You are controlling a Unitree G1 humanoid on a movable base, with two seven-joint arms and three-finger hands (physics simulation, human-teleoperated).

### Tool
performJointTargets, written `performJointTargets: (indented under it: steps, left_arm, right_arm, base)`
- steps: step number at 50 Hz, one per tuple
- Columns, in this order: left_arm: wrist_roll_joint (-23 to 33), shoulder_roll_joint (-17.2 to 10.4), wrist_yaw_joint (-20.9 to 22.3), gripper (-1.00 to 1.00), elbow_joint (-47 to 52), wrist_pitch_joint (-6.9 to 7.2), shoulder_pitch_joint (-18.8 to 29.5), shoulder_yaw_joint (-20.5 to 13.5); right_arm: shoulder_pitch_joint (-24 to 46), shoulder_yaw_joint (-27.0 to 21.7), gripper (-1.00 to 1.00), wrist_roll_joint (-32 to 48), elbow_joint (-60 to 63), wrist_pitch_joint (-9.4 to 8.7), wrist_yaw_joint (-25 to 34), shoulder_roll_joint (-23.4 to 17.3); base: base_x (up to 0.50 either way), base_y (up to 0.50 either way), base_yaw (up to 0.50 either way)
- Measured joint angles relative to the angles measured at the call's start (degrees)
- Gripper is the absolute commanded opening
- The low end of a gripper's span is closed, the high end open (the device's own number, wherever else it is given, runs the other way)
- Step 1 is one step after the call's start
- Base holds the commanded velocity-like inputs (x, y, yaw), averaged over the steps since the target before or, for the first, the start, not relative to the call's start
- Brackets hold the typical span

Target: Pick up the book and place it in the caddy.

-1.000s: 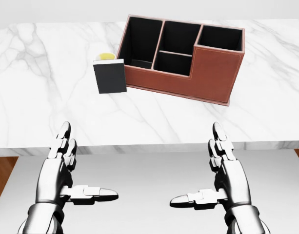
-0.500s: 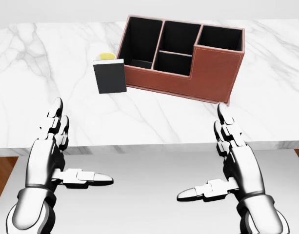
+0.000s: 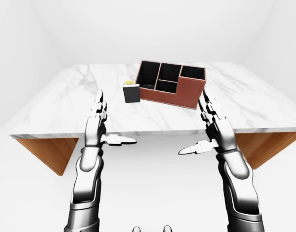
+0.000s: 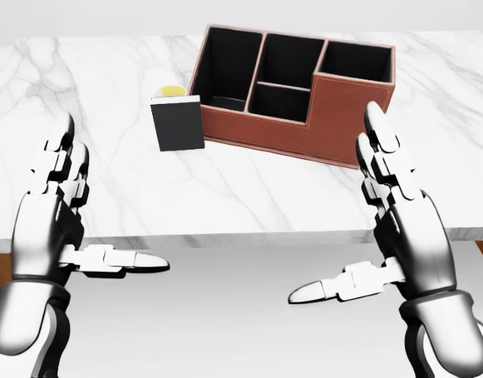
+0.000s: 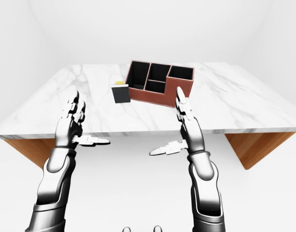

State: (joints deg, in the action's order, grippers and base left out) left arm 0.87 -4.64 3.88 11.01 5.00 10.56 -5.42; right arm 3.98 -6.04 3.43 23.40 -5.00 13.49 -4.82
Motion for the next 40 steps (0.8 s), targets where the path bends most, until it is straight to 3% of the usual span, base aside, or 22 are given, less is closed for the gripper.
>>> performJointTargets:
  steps: [5,35,40]
  left_arm:
    - [-0.23,-0.12,0.21,1.00,1.20,0.00,0.17,-0.24]
    - [-0.78,-0.72,-1.47,1.00,1.40,0.00,1.34,-1.10]
    - [-0.58,-1.25,-1.61,1.00,1.03,0.00,1.28,-1.29]
  right_arm:
    - [0.22,0.17,1.00,0.67,0.70,0.00,0.02,0.03]
    - [0.10,1.68,1.00,3.38,1.66,0.00,0.59,0.62]
    - [0.03,1.87,1.00,3.53,1.92,0.00,0.66,1.04]
  base:
    - [0.01,0.10,0.00]
    - [0.16,0.50,0.00]
    - [0.06,0.18,0.00]
